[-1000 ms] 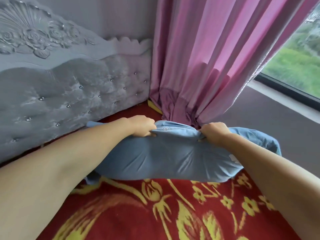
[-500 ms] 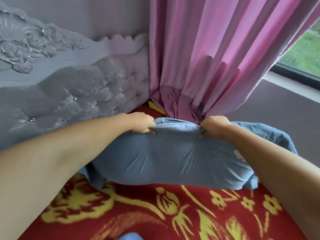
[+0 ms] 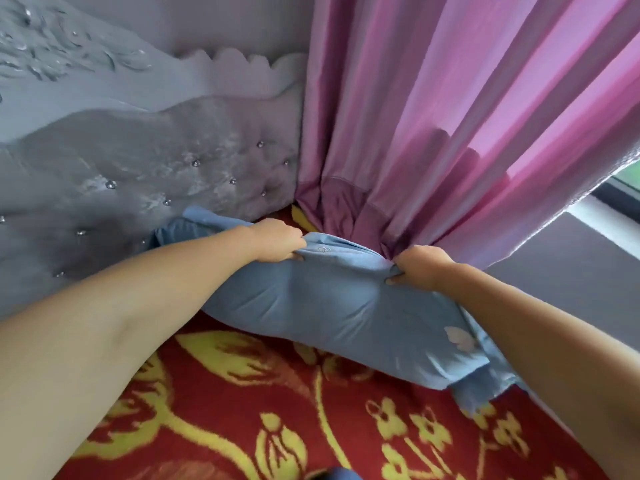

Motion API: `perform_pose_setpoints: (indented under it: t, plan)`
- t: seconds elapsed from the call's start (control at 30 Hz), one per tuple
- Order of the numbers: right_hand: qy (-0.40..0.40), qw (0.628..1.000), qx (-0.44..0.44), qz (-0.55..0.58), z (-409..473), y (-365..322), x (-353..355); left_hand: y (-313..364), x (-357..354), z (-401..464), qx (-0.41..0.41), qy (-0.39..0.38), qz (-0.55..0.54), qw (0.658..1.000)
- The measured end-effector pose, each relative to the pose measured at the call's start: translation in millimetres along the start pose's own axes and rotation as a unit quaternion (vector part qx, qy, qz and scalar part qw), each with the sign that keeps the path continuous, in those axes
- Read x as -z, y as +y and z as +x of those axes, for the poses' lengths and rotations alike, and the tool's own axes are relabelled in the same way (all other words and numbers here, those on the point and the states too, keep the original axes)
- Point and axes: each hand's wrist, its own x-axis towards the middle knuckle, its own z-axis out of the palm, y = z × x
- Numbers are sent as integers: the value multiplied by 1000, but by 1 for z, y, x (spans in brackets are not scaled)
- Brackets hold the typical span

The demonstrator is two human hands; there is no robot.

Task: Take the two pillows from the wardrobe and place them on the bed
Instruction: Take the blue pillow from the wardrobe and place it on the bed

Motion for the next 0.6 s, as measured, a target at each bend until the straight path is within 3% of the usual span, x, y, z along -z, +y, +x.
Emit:
perform_pose_setpoints:
  t: [0.2,0.33,0.6]
  plan:
    - [-13,993,107,-52,49,20,24,4,-7,0,75,-48,-62,994]
    - [-6,988,149,-43,74,8,46,-11,-15,-14,130,-29,-107,985]
    - [-65,975,199,-75,128,-46,104,-82,-33,-49,138,-65,-247,957]
